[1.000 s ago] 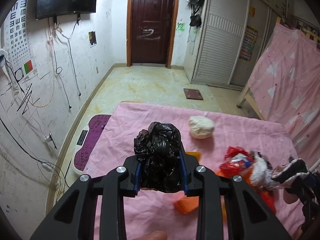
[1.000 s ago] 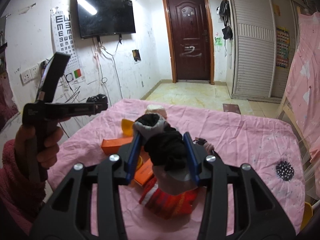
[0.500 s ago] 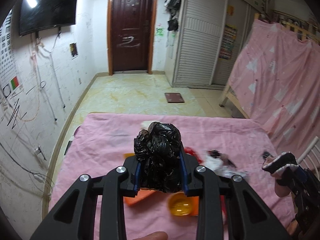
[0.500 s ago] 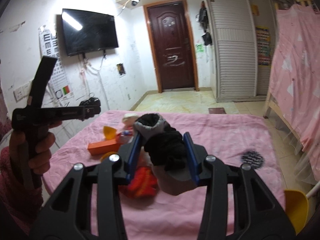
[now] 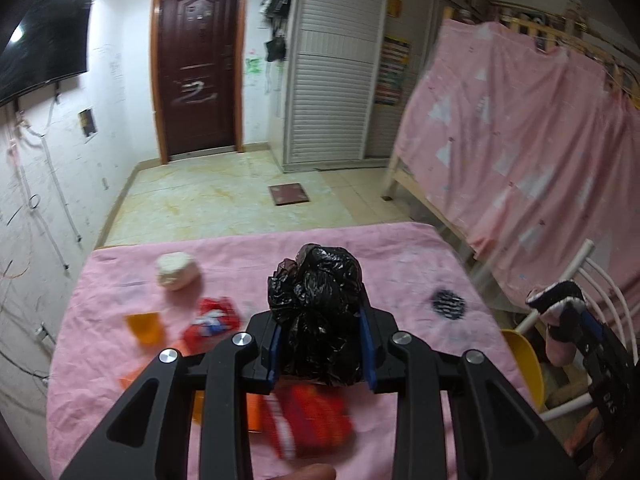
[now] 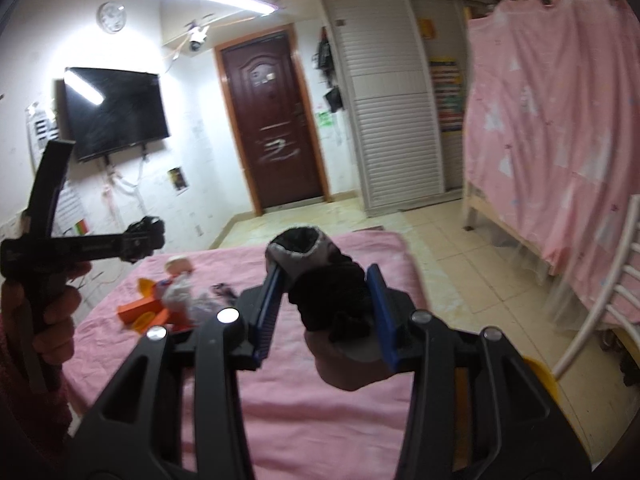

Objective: Collect trash
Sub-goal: 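Carry both held items to the yellow bin and open both tools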

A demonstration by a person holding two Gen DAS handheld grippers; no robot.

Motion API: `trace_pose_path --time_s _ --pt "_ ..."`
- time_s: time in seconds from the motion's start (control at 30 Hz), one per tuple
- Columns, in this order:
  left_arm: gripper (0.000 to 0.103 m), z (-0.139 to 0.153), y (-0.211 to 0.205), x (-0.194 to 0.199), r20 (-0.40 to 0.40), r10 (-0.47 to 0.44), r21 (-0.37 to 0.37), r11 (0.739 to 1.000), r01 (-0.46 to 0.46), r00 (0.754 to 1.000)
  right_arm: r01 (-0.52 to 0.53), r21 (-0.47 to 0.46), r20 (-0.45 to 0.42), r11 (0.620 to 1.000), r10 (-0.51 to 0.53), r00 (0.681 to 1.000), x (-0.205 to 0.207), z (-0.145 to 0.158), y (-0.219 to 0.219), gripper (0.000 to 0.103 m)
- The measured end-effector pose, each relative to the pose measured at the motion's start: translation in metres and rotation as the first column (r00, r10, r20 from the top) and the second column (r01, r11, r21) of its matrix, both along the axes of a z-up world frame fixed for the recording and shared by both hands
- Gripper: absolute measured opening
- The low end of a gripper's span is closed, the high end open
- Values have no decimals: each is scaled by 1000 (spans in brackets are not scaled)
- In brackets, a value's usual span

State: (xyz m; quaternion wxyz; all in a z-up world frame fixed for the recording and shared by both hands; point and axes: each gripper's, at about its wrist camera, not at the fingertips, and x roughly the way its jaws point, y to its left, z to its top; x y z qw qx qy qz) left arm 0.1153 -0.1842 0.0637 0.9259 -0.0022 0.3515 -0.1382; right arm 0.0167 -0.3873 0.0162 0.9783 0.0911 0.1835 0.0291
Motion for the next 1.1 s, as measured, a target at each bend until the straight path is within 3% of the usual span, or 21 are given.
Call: trace_pose_path --time_s 0.3,0.57,0.73,0.93,1.0,1.1 --pt "23 1 -72 -17 -18 -149 -23 989 149 989 199 23 -41 980 -198 979 -18 -19 -75 41" --pt "23 -1 -131 -33 -27 -259 -20 966 258 966 250 86 -59 964 -245 968 -28 -29 -114 44" --pt "23 -6 -167 -40 -61 -317 -22 948 317 946 270 113 -39 956 -267 963 -38 -26 -127 59" --pt "23 -13 -205 -51 -94 -399 -25 917 398 912 326 153 -2 933 -330 944 -56 -21 -142 60" --pt "28 -13 -217 -54 -110 -433 -39 901 432 895 347 170 7 922 -353 935 -63 -20 -150 61" --pt "46 -14 -232 -56 -129 -465 -57 885 462 876 374 189 19 908 -385 923 -69 -18 -160 62"
